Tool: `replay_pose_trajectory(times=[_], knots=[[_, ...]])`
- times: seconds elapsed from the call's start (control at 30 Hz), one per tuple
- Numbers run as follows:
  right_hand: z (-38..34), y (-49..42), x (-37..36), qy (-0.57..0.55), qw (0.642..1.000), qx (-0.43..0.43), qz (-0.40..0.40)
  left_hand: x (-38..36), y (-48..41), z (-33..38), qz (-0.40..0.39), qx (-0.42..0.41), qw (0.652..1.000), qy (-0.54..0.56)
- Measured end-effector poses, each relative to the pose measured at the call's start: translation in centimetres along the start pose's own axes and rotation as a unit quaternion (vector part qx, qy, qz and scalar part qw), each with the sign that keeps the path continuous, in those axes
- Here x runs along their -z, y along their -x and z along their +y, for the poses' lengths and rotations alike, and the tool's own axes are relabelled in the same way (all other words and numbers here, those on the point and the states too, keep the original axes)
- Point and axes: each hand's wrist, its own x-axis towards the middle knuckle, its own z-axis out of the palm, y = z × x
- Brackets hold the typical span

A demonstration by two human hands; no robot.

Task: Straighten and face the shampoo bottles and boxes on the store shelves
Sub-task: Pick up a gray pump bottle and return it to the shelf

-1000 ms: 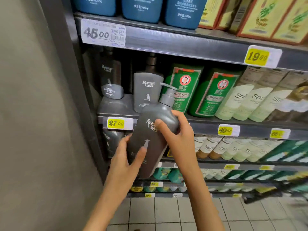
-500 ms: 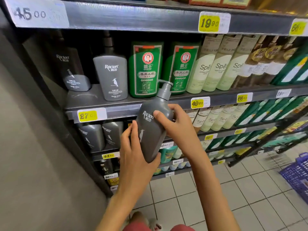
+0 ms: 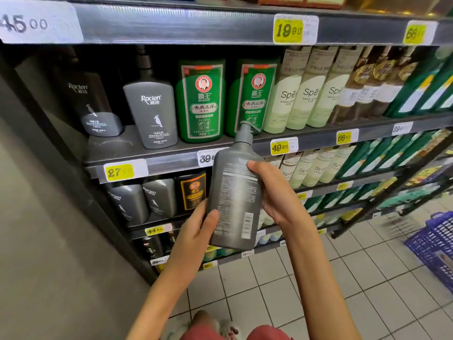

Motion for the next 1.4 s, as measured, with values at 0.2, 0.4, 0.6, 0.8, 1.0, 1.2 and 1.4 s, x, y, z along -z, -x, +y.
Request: replay_pose_trajectory(times=[0.2, 0.4, 0.6, 0.8, 1.0, 1.2, 1.4], knots=[[1.0, 0.2, -2.1, 0.115, 0.986, 0.016, 0.117, -2.6, -0.9, -0.8, 0.083, 0.044, 0.910, -0.403], [-0.3, 0.2, -1.4, 0.104, 0.994, -0.015, 0.002, 0.0, -0.2, -0.9, 0.062, 0.096, 0.993, 0.039], [1.7, 0.1, -2.3, 0.079, 0.985, -0.093, -0.123, 1.9, -0.3, -0.9, -0.018, 0.091, 0.969, 0.230], [2.9, -0.4, -3.1, 0.102, 0.993, -0.014, -0.064, 3.6, -1.1, -1.4, 0.019, 0.068, 0.992, 0.102], [3.3, -0.1, -2.3, 0.199, 0.971, 0.003, -0.130, 4.0, -1.6, -2.6, 0.084, 0.056, 0.991, 0.089], [3.2, 0.0, -2.3, 0.232, 0.960, 0.051, -0.148, 5.0, -1.8, -3.4, 0.091, 0.004, 0.995, 0.037], [2.6, 0.1, -1.6, 0.228, 0.955, 0.095, -0.166, 4.9, -2.4, -2.9, 0.084, -0.011, 0.996, -0.017]])
